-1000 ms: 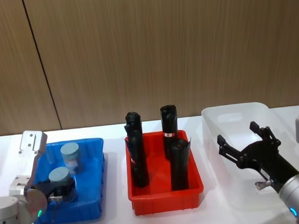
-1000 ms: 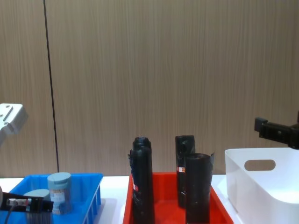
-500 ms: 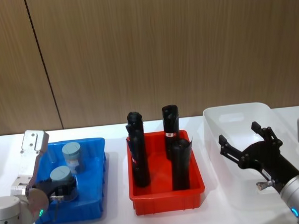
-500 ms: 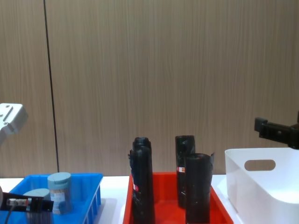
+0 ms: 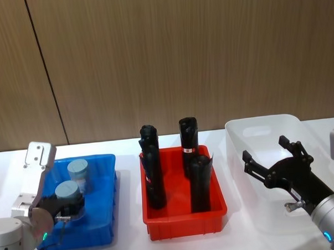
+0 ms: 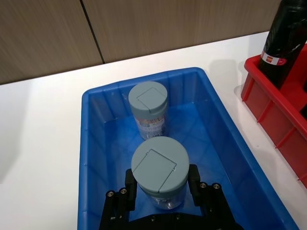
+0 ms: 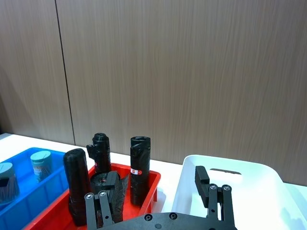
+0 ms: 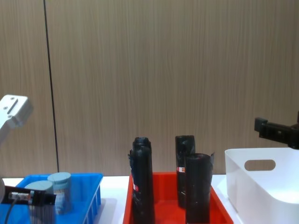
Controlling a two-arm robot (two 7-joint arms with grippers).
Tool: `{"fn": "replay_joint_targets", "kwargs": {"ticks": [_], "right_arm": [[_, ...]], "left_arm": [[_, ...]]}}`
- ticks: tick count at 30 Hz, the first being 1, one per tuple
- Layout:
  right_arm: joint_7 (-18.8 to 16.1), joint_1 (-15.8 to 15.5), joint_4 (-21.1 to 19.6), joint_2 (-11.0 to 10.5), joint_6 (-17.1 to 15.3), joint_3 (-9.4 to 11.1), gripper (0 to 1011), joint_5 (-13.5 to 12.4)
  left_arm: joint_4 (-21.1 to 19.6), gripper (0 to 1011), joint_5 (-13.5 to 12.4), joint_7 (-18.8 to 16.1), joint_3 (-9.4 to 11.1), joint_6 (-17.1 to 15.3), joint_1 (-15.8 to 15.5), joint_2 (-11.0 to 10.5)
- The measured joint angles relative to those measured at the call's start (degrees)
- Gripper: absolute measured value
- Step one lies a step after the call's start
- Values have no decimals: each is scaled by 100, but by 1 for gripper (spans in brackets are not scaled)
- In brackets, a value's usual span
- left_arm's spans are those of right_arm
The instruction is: Pick the cotton swabs from the blue box and place them into the white box.
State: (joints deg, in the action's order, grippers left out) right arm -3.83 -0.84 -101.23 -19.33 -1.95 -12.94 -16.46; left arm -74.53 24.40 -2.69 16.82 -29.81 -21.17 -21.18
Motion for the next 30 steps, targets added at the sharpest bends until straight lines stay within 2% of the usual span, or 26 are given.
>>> {"fn": "replay_joint_targets", "kwargs": {"ticks": [14, 20, 30], "right_arm": [[0, 0, 0, 0, 0, 0, 1002, 0], [0, 0, 0, 0, 0, 0, 1002, 0], [0, 0, 0, 0, 0, 0, 1002, 0]], "left_arm": [[-502, 651, -393, 356, 41, -134, 69, -94], [-686, 651, -546, 669, 57, -202, 74, -147], [-1076, 651, -740, 1380, 63, -330, 89, -285]]}}
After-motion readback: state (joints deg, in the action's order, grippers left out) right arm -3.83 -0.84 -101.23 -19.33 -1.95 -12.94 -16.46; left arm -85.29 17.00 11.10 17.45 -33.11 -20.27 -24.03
